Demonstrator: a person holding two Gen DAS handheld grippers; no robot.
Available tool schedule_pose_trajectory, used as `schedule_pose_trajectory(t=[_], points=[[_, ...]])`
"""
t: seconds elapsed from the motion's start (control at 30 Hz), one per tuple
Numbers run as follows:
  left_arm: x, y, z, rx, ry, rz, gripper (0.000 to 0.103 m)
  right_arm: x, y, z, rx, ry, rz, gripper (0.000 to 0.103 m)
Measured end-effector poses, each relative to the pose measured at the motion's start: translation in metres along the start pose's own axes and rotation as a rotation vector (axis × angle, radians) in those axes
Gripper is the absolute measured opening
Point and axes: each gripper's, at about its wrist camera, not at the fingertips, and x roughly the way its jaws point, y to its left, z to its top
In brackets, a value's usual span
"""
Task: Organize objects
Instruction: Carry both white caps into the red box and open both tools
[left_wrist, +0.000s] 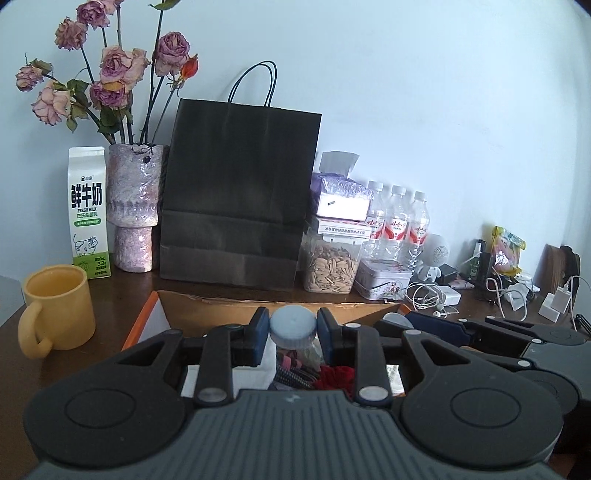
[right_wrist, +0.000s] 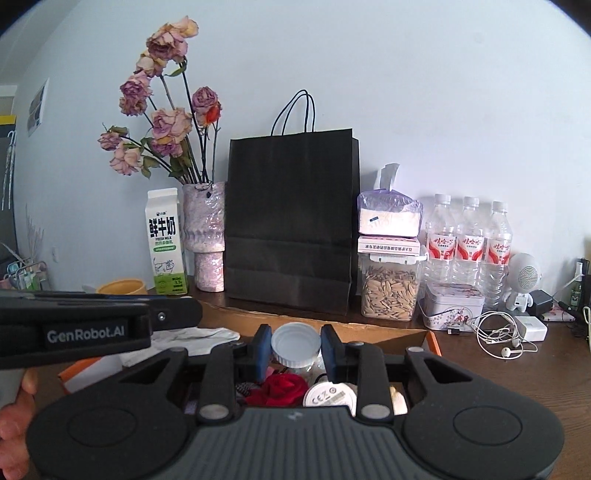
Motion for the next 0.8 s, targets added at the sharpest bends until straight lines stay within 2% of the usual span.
schedule_pose_trajectory(t=[0.33, 0.4, 0.43, 0.47, 0.5, 0.53, 0.57, 0.67, 0.8], points=[[0.023, 0.006, 0.000, 0.019, 0.025, 0.008, 0.029, 0.027, -0.007, -0.007, -0.008, 0.062, 0.008, 0.028], [0.022, 0.008, 0.000, 0.017, 0.029, 0.015, 0.041, 0.028, -0.009, -0.009, -0.002, 0.075, 0.009, 0.028], [0.021, 0.010, 0.001, 0.015, 0.027, 0.020, 0.059, 0.028, -0.009, -0.009, 0.001, 0.079, 0.008, 0.035], [0.020, 0.012, 0.001, 0.011, 0.022, 0.032, 0.084, 0.028, -0.010, -0.009, 0.005, 0.087, 0.008, 0.050], [0.019, 0.013, 0.002, 0.009, 0.016, 0.046, 0.095, 0.027, -0.011, -0.010, 0.008, 0.091, 0.007, 0.060], [0.017, 0.014, 0.002, 0.011, 0.004, 0.061, 0.103, 0.027, -0.011, -0.010, 0.008, 0.090, 0.003, 0.082], [0.015, 0.015, 0.004, 0.013, -0.011, 0.074, 0.103, 0.027, -0.011, -0.010, 0.008, 0.091, -0.007, 0.098], [0.014, 0.018, 0.006, 0.006, -0.002, 0.064, 0.103, 0.026, -0.013, -0.010, 0.008, 0.095, -0.022, 0.103], [0.016, 0.019, 0.005, 0.007, 0.018, 0.071, 0.103, 0.029, -0.015, -0.010, 0.020, 0.113, -0.026, 0.103]])
